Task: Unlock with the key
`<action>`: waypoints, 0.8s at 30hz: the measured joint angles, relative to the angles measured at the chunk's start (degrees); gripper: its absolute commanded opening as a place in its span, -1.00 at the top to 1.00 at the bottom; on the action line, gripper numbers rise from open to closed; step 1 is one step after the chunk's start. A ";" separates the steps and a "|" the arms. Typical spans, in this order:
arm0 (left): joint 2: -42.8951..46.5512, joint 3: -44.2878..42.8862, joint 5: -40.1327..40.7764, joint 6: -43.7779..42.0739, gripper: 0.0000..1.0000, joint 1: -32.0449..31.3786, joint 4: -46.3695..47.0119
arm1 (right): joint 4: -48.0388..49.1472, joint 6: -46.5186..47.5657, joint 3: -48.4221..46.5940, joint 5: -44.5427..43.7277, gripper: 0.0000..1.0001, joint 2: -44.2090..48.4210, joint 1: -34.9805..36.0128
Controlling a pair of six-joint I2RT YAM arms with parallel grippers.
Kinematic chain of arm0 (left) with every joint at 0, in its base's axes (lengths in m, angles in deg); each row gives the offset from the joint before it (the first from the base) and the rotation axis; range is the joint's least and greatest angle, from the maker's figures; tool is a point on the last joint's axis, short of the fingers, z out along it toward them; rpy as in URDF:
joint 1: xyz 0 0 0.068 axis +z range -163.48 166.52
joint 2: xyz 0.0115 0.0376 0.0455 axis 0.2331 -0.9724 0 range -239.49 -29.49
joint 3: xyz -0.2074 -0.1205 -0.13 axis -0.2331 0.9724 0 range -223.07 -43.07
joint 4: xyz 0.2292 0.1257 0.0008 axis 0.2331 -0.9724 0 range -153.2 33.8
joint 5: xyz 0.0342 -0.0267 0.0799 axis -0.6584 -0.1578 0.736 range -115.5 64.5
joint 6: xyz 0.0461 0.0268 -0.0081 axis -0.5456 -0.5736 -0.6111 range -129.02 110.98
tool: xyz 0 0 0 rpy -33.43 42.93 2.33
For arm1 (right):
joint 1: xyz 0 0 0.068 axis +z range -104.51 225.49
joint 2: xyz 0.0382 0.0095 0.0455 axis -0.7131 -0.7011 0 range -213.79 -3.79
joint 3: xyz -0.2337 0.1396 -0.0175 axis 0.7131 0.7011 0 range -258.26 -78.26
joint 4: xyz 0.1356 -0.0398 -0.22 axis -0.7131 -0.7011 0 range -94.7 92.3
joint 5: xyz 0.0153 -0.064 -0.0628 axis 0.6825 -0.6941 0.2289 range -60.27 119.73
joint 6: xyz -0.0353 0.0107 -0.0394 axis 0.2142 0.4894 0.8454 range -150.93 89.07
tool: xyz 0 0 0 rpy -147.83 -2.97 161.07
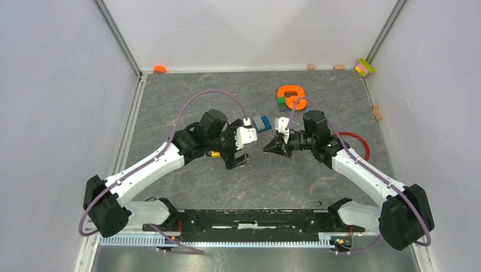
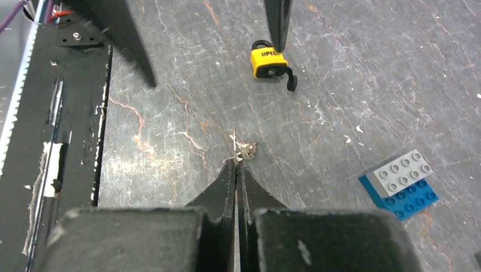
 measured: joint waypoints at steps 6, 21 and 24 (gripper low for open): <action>-1.14 4.00 7.67 -9.25 -0.99 8.15 -3.43 | 0.22 2.08 3.76 -0.59 1.00 1.97 -2.03; -18.84 5.11 17.53 -24.65 -1.00 15.47 -5.11 | 1.25 2.08 6.75 0.17 1.00 3.65 -4.85; -20.68 3.80 17.64 -25.40 -0.98 15.93 -5.07 | 1.25 2.08 6.75 0.48 1.00 3.65 -4.85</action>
